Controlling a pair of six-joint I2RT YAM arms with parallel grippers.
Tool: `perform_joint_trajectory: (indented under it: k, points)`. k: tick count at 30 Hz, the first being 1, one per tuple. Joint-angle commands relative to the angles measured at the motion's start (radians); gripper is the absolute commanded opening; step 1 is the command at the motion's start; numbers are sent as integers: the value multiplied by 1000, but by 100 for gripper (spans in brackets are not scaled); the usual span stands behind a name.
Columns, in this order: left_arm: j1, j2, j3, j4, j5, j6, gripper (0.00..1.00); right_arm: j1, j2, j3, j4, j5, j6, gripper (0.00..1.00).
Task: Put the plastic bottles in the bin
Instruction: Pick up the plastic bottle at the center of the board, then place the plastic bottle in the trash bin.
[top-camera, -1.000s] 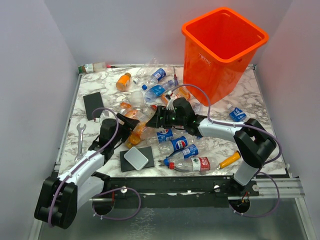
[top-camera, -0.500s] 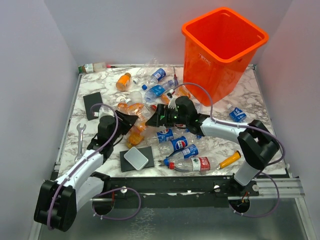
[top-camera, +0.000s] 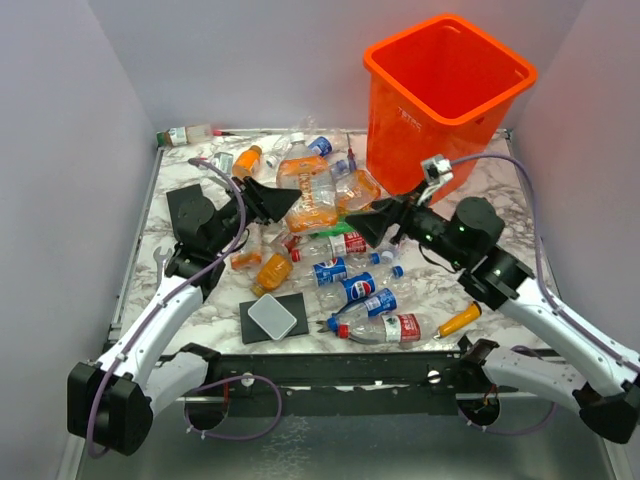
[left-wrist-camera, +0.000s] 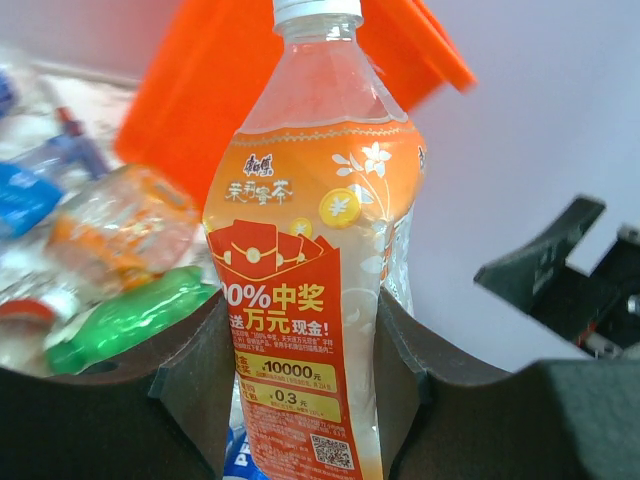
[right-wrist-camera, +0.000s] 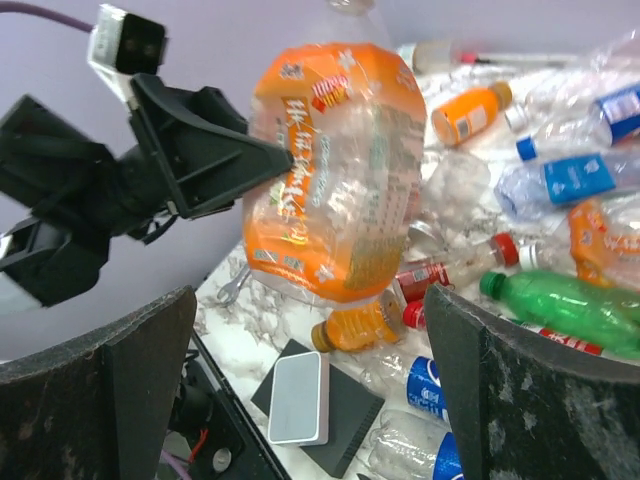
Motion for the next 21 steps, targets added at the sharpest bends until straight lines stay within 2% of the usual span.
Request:
perform_joint_trajectory:
  k: [1, 6, 10, 15, 21]
  points:
    - [-64, 47, 79, 138, 310, 152, 28, -1, -102, -61, -79, 7, -103, 100]
    - [-248, 58, 99, 194, 473, 339, 29, -3, -222, -65, 18, -15, -82, 100]
    - [-310, 30, 55, 195, 504, 487, 24, -3, -185, 51, -63, 6, -70, 100]
    - [-315, -44, -29, 195, 419, 626, 20, -2, -167, 86, -74, -38, -54, 99]
    - [-354, -83, -121, 216, 260, 725, 9, -1, -100, 133, -116, -135, -31, 89]
